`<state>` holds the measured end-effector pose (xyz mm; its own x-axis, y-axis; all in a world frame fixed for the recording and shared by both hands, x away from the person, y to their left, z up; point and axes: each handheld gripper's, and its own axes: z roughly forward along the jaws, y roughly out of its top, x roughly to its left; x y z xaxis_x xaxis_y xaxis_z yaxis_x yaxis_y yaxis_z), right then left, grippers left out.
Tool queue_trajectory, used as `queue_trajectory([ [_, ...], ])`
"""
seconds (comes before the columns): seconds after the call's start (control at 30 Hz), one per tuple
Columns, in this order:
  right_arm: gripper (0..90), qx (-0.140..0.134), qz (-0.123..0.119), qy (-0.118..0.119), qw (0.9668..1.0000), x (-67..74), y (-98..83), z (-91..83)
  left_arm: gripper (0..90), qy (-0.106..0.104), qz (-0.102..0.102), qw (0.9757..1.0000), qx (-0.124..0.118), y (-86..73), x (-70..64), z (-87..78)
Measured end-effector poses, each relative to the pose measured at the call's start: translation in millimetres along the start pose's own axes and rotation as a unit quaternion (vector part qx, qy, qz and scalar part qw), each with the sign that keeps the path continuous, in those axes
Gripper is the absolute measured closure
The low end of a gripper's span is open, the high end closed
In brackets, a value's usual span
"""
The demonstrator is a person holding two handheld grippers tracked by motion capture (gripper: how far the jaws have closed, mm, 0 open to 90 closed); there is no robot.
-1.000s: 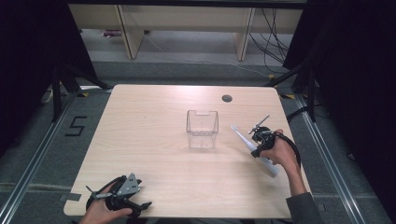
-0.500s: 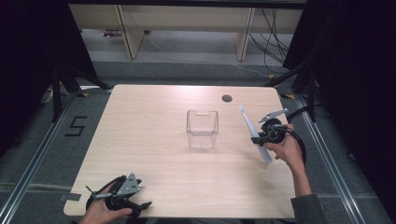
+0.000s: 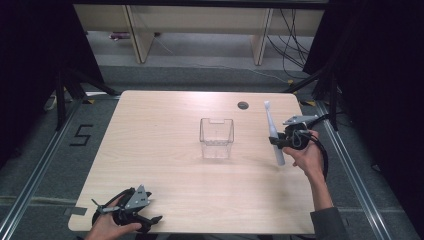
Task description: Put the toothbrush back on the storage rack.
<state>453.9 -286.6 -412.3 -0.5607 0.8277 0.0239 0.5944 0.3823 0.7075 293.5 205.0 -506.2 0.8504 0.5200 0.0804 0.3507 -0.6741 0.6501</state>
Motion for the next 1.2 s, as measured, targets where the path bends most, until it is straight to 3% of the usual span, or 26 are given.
queue_trajectory([
  [0.1, 67.0, -0.023, -0.014, 0.001, 0.9996, 0.9, 2.9, 2.8, 15.6, 0.000, -0.002, 1.0000, 0.000, -0.6, 0.2, 0.5],
  [0.13, 67.0, -0.020, -0.007, 0.000, 0.9998, 3.1, 3.9, 3.0, 15.6, 0.000, -0.002, 1.0000, 0.000, -0.8, 0.1, 0.6],
  [0.2, 67.0, -0.031, -0.023, 0.000, 0.9993, 3.6, 6.7, 4.9, 15.6, 0.000, -0.002, 1.0000, 0.001, -0.8, -0.1, 0.4],
  [0.23, 67.0, -0.024, -0.011, 0.004, 0.9996, 6.7, 7.8, 5.1, 15.6, 0.000, -0.002, 1.0000, 0.000, -0.7, -0.1, 0.4],
  [0.37, 67.0, -0.038, -0.027, 0.016, 0.9988, 9.3, 12.1, 9.8, 15.6, 0.003, -0.003, 1.0000, -0.003, -1.1, -0.9, 0.9],
  [0.53, 67.0, -0.035, -0.021, 0.023, 0.9989, 14.6, 18.7, 12.3, 15.6, 0.002, -0.004, 1.0000, -0.003, -1.3, -0.5, 1.0],
  [0.63, 67.0, -0.047, -0.036, 0.018, 0.9981, 17.2, 22.5, 13.5, 15.6, 0.002, -0.004, 1.0000, -0.004, -1.0, -0.8, 1.2],
  [0.77, 67.0, -0.050, -0.036, 0.028, 0.9977, 22.6, 27.7, 14.6, 15.6, 0.002, -0.005, 1.0000, -0.003, -1.6, -0.2, 1.5],
  [0.8, 67.0, -0.055, -0.049, 0.020, 0.9970, 21.7, 28.9, 14.8, 15.6, 0.002, -0.005, 1.0000, -0.003, -1.7, -0.2, 1.4],
  [0.83, 67.0, -0.048, -0.034, 0.027, 0.9979, 24.6, 29.6, 14.8, 15.6, 0.002, -0.005, 1.0000, -0.004, -1.7, -0.3, 1.2],
  [0.9, 67.0, -0.050, -0.039, 0.024, 0.9977, 25.6, 30.9, 14.4, 15.6, -0.001, -0.004, 1.0000, 0.000, -1.3, 0.5, 0.8],
  [0.93, 67.0, -0.048, -0.024, 0.032, 0.9980, 27.8, 31.7, 13.5, 15.6, 0.001, -0.004, 1.0000, 0.000, -1.3, 0.5, 1.1],
  [0.97, 67.0, -0.057, -0.036, 0.032, 0.9972, 26.8, 32.6, 14.3, 15.6, 0.001, -0.005, 1.0000, -0.004, -1.5, 0.1, 1.3],
  [1.03, 67.0, -0.061, -0.029, 0.030, 0.9972, 29.8, 34.0, 13.4, 15.6, 0.001, -0.005, 1.0000, -0.004, -1.5, -0.1, 1.4],
  [1.07, 67.0, -0.061, -0.046, 0.030, 0.9966, 27.5, 35.6, 12.9, 15.6, 0.001, -0.005, 1.0000, -0.003, -1.7, 0.2, 1.4],
  [1.17, 67.0, -0.065, -0.032, 0.038, 0.9966, 30.3, 38.1, 14.2, 15.6, 0.003, -0.006, 1.0000, -0.002, -2.1, 0.3, 1.4],
  [1.2, 67.1, -0.069, -0.047, 0.036, 0.9958, 28.7, 39.4, 15.1, 15.6, 0.003, -0.005, 1.0000, -0.002, -2.0, 0.3, 1.3],
])
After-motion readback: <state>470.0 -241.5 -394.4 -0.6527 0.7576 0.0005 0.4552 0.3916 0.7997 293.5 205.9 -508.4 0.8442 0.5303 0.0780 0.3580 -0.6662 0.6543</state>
